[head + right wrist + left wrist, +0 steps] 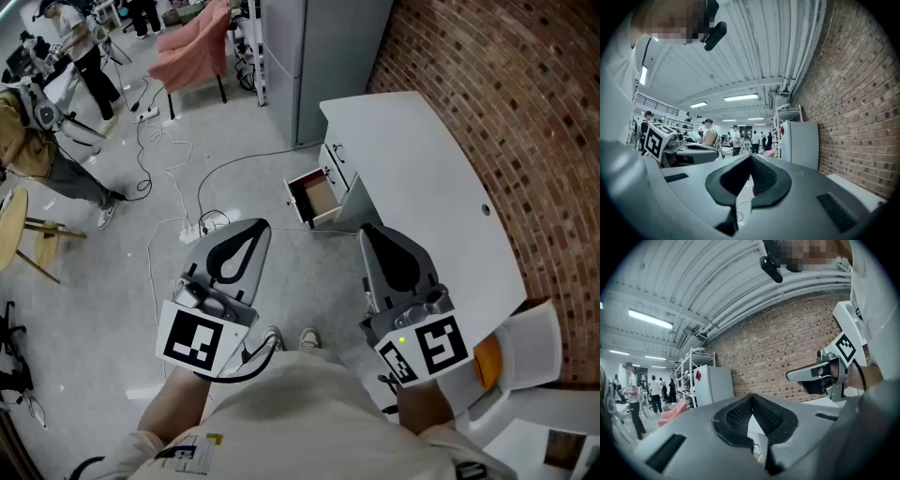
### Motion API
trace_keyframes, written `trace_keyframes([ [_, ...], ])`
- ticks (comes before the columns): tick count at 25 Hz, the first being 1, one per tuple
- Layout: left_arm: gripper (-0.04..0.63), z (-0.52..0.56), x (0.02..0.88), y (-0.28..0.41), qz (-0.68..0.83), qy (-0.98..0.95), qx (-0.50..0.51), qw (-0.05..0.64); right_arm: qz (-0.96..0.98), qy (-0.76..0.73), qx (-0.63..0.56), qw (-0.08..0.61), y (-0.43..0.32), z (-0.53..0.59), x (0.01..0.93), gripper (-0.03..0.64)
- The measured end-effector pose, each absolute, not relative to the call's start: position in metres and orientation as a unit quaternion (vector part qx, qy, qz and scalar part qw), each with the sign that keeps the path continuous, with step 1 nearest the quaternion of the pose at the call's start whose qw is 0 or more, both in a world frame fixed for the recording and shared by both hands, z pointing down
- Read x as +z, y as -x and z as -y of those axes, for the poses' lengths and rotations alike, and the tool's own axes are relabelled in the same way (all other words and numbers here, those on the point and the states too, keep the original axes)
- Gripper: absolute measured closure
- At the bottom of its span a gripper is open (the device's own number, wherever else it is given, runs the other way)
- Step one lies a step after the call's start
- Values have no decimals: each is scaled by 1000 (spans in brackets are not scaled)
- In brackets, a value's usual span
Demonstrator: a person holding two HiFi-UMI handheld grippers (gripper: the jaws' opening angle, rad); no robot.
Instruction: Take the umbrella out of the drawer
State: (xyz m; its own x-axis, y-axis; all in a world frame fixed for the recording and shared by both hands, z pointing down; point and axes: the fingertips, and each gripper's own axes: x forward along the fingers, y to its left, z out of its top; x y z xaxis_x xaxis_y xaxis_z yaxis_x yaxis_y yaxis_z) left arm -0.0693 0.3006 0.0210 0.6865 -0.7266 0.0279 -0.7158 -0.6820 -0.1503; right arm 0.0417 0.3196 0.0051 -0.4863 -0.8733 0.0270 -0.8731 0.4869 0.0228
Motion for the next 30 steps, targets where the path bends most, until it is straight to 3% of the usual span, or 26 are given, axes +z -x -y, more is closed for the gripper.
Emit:
trace_keyframes([
  [7, 588, -300, 20, 61, -391, 917, -47, 65, 857, -515, 17, -20, -56, -317, 0, 609],
  [16, 588, -300, 26, 53, -395, 915, -53, 65, 860, -510, 21, 2, -63, -317, 14, 609],
  [21, 588, -303, 29, 45, -396, 914, -56, 66, 853, -521, 18, -37, -77, -322, 6, 609],
  [30, 588, -304, 32, 29, -404, 911, -63, 59, 859, -511, 25, -34, -96, -324, 11, 609],
])
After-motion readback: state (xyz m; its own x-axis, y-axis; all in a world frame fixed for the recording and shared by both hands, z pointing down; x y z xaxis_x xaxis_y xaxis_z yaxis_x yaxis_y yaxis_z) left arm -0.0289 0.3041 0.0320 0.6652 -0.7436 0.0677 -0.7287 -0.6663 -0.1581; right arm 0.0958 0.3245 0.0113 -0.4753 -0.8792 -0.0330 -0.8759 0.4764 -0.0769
